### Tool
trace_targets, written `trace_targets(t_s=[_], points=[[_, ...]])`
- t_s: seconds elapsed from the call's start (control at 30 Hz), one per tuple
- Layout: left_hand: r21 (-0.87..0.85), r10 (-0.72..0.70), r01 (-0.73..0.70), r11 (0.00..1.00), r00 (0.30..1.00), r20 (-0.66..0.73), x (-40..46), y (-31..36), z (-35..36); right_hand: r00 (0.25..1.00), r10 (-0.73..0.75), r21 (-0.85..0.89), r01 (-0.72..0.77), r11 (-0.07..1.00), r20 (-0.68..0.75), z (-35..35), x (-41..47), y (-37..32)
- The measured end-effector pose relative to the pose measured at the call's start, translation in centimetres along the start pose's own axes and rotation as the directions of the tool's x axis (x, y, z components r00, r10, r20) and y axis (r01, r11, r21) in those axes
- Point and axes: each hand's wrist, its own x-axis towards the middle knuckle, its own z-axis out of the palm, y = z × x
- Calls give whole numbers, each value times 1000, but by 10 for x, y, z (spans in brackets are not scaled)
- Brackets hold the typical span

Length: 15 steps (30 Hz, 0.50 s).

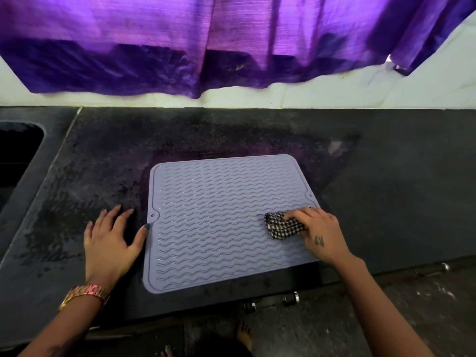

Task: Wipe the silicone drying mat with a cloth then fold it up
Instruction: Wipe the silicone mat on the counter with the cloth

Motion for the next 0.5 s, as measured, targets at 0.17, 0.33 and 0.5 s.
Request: trace_targets(t_s=[0.17, 0.33, 0.5], points=[[-5, 6, -6, 1000, 1000, -3, 0, 1, -1, 992, 19, 51, -25, 998, 121, -12, -29, 4], [-6, 8, -8, 1000, 1000, 3, 0, 0, -1, 956, 18, 43, -32, 999, 293, -28, -40, 11], [7, 8, -8, 1000, 1000, 7, 0, 1, -1, 838, -36, 241, -116, 964, 545, -53, -25, 22]])
